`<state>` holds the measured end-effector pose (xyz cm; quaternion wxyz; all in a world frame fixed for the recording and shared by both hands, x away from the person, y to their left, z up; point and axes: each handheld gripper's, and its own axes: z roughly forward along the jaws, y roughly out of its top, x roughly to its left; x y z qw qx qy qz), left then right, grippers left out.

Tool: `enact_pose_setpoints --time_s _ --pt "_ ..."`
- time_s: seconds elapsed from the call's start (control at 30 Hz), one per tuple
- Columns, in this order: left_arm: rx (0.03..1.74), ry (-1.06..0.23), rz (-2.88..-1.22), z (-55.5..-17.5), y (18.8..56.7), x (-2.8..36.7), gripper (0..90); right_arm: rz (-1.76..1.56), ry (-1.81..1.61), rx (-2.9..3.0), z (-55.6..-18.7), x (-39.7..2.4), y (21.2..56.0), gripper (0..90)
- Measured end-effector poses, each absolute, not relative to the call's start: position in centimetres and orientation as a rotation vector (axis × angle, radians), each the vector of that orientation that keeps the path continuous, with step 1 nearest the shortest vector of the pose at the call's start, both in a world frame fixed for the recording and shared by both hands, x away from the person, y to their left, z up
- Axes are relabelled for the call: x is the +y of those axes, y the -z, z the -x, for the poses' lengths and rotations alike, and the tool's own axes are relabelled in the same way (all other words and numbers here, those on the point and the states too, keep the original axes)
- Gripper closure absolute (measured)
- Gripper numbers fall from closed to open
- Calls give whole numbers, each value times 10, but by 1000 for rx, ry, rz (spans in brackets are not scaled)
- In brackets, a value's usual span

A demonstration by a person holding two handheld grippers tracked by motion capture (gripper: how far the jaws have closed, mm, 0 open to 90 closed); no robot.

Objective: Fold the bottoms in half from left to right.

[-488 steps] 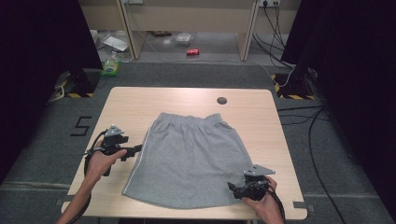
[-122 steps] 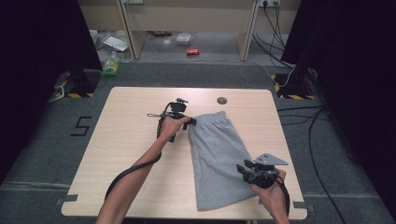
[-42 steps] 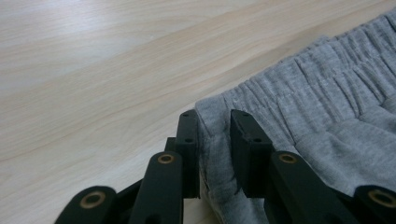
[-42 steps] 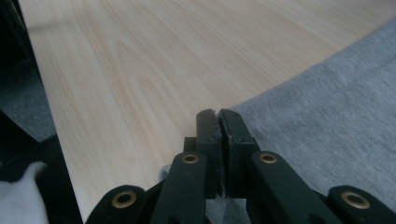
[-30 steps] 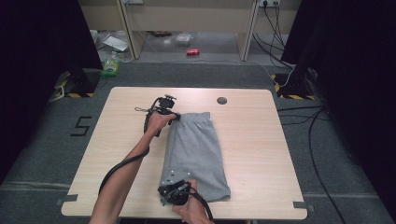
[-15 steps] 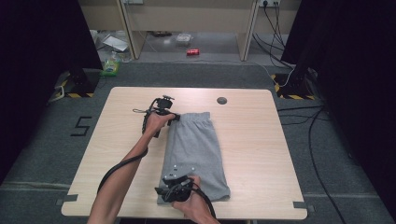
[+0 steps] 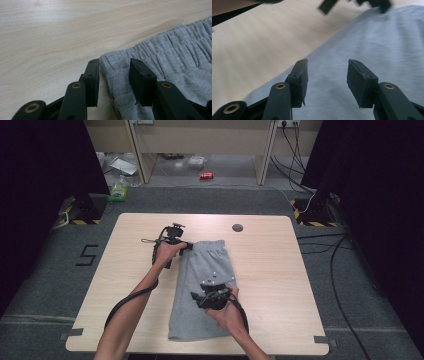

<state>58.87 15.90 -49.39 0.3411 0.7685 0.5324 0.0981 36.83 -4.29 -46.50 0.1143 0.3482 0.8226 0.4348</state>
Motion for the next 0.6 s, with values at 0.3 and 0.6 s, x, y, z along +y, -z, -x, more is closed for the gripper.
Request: enact_pose_setpoints --time_s 0.3,0.6 --pt "1409 -258 -1986 -588 495 157 598 -1140 -1245 2315 -406 -75 460 510" --pt "1414 -268 -1990 -587 495 155 602 -1229 -1240 2231 -433 -96 453 505"
